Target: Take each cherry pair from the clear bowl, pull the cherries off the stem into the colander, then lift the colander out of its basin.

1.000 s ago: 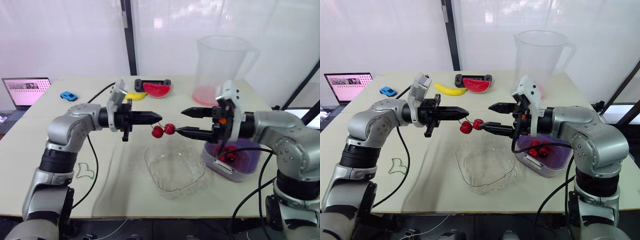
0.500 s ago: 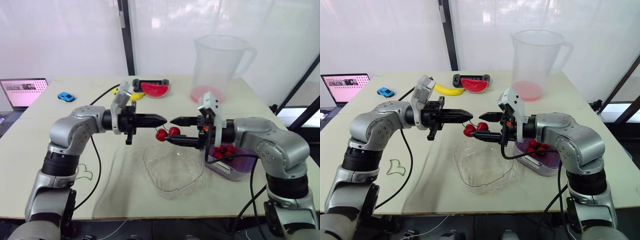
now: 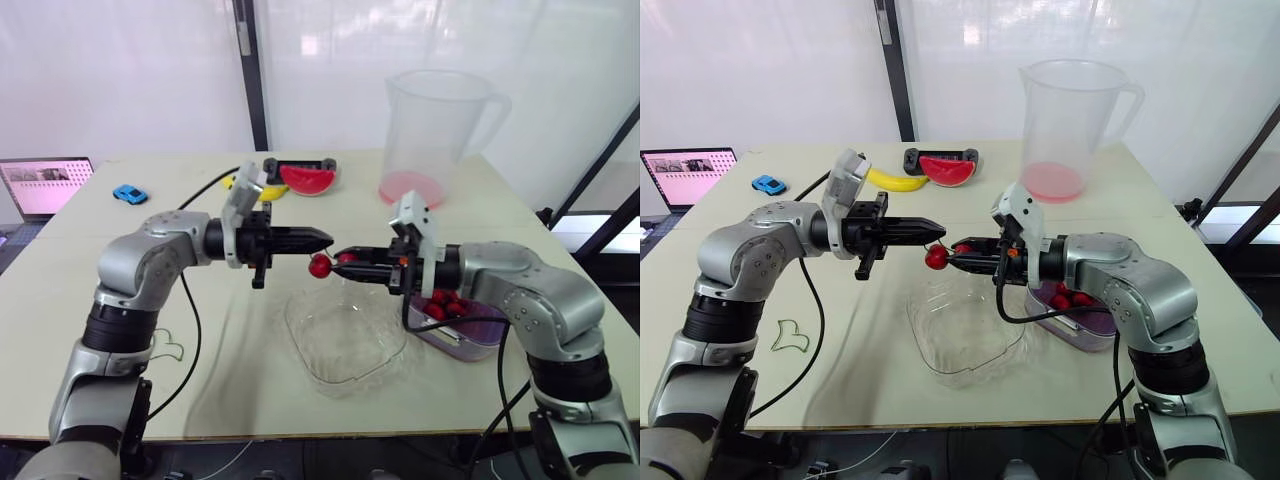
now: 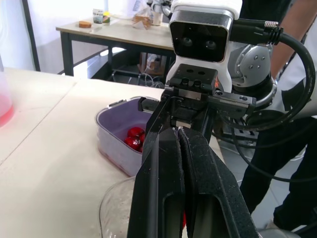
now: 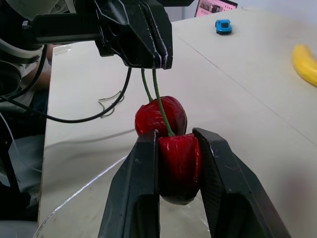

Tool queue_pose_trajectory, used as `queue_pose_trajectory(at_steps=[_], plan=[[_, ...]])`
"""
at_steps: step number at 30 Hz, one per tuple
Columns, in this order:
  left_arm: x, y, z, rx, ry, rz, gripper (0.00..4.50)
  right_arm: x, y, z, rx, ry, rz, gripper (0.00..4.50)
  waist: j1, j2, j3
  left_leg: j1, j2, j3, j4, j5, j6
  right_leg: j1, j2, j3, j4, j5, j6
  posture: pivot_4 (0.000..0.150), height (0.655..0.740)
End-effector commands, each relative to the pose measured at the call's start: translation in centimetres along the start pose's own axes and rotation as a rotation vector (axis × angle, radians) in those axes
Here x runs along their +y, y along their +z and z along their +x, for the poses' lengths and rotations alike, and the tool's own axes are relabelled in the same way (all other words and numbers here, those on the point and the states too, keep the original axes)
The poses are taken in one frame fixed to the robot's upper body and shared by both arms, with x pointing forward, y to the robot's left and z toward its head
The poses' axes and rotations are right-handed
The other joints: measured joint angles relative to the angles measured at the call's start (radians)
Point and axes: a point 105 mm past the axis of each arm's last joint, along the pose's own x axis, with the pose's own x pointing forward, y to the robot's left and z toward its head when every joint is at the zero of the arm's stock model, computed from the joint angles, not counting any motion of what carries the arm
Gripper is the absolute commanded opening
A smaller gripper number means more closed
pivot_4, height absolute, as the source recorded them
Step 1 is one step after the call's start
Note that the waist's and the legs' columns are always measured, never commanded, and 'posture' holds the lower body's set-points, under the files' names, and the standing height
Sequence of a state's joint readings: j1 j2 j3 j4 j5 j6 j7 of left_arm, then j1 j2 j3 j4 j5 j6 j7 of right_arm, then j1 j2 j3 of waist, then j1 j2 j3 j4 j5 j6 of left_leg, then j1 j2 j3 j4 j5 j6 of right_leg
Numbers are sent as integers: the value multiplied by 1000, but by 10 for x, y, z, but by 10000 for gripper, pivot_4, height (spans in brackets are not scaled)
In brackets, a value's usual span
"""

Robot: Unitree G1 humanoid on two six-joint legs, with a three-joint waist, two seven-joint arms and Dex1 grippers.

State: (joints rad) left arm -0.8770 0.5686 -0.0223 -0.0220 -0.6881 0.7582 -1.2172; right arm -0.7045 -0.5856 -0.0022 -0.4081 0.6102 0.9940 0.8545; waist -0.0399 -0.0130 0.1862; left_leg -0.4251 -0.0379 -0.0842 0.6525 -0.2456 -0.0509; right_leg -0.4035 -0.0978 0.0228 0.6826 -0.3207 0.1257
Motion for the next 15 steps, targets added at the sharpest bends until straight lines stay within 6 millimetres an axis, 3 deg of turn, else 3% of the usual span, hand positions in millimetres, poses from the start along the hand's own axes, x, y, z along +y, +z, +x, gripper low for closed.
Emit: queue_pose_trajectory(at_steps=[1,12,15], plan=[[-3,10,-4,-15,-1,46,0,2,3,-6,7,3,-30,5820,0,0,0,0,0,0,0,0,0,0,0,0,0,0,0,1500,7400],[-5,13,-2,-34,-29,53,0,-7,-31,-29,185,-59,-46,5820,2,0,0,0,0,0,0,-1,2,0,0,0,0,0,0,1500,7400],[-5,13,-3,-37,-24,53,0,-12,-27,-37,179,-89,-31,5820,0,0,0,0,0,0,0,-1,2,0,0,0,0,0,0,1500,7400]])
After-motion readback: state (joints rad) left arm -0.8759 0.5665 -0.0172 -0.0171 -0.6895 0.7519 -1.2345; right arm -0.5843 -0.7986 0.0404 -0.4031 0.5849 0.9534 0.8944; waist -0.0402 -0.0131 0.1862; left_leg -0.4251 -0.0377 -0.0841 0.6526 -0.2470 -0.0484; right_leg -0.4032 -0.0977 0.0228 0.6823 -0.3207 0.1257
